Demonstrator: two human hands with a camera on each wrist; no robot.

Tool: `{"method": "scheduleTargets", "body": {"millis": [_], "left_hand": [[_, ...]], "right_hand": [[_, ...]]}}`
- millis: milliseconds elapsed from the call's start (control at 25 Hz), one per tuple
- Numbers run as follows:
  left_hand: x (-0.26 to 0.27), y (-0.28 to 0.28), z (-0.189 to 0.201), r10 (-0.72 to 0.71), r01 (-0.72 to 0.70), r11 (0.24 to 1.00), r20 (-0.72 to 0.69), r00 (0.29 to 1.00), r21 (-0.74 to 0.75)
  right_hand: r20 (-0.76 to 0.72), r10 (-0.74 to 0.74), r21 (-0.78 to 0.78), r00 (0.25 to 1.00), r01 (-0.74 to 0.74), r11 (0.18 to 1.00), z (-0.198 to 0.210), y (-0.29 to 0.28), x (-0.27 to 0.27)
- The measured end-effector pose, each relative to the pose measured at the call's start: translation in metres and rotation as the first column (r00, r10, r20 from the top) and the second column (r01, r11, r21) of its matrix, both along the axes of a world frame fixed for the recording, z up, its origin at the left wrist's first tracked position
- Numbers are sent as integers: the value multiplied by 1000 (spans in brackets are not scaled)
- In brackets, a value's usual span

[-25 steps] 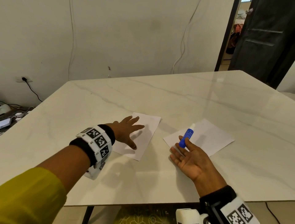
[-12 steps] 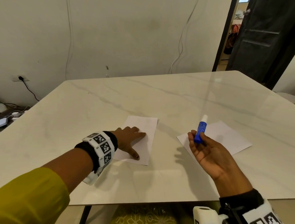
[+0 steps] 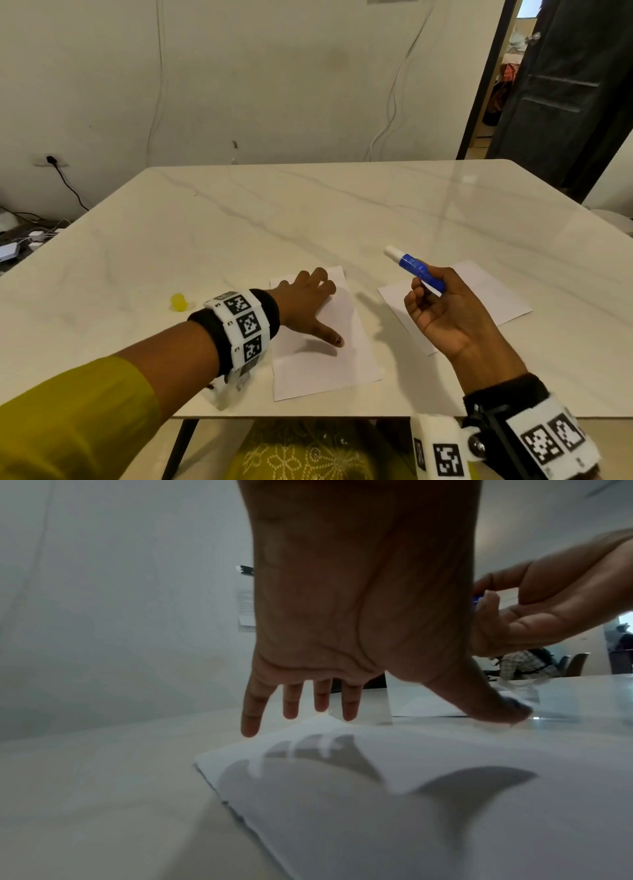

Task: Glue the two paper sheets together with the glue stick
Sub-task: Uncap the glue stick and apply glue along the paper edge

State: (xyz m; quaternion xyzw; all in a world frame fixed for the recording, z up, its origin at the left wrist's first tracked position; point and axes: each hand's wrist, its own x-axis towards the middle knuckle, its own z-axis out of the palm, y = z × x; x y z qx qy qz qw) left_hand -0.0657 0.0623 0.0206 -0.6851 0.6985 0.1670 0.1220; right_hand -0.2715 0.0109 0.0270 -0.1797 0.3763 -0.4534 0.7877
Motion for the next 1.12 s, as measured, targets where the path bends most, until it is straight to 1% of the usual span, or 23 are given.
{"method": "scheduleTargets", "body": {"millis": [80, 120, 240, 320, 400, 480, 520, 600, 720, 800, 880, 960, 1120], "left_hand": [[6, -11, 4, 42, -42, 999, 3, 999, -1], [7, -17, 6, 54, -54, 998, 14, 998, 22], [7, -28, 2, 37, -41, 994, 46, 998, 97], [5, -27, -10, -5, -2, 996, 82, 997, 94], [6, -26, -18, -11, 5, 998, 84, 996, 63], [8, -26, -20, -10, 6, 999, 79, 997, 45], [9, -26, -20, -12, 8, 999, 82, 997, 41], [7, -26, -20, -12, 9, 999, 91, 996, 34], [8, -27, -23, -14, 11, 1000, 96, 995, 27], [9, -26, -24, -18, 17, 1000, 95, 995, 16], [10, -27, -24, -18, 17, 1000, 91, 996, 9], [10, -27, -24, -12, 12, 1000, 87, 996, 3], [11, -25, -25, -15, 17, 1000, 98, 995, -12]], "right_hand": [[-24, 12, -9, 1000, -12, 1000, 5, -7, 10], [-38, 25, -20, 999, -26, 999, 8, -10, 16], [-114, 84, -42, 990, -89, 995, 12, -24, 36], [-195, 169, -51, 966, -182, 982, 13, -34, 47], [-316, 235, -77, 919, -272, 959, 14, -44, 55], [-483, 250, -125, 839, -349, 929, 15, -54, 63], [-584, 240, -159, 776, -399, 903, 15, -58, 66], [-756, 162, -231, 634, -491, 840, 13, -66, 73], [-882, -1, -321, 472, -599, 734, 6, -75, 85], [-920, -74, -328, 385, -651, 685, 1, -77, 94], [-939, -110, -316, 327, -691, 650, -4, -78, 102], [-950, -131, -302, 285, -719, 626, -7, -77, 106], [-960, -146, -279, 240, -746, 605, -12, -78, 109]]}}
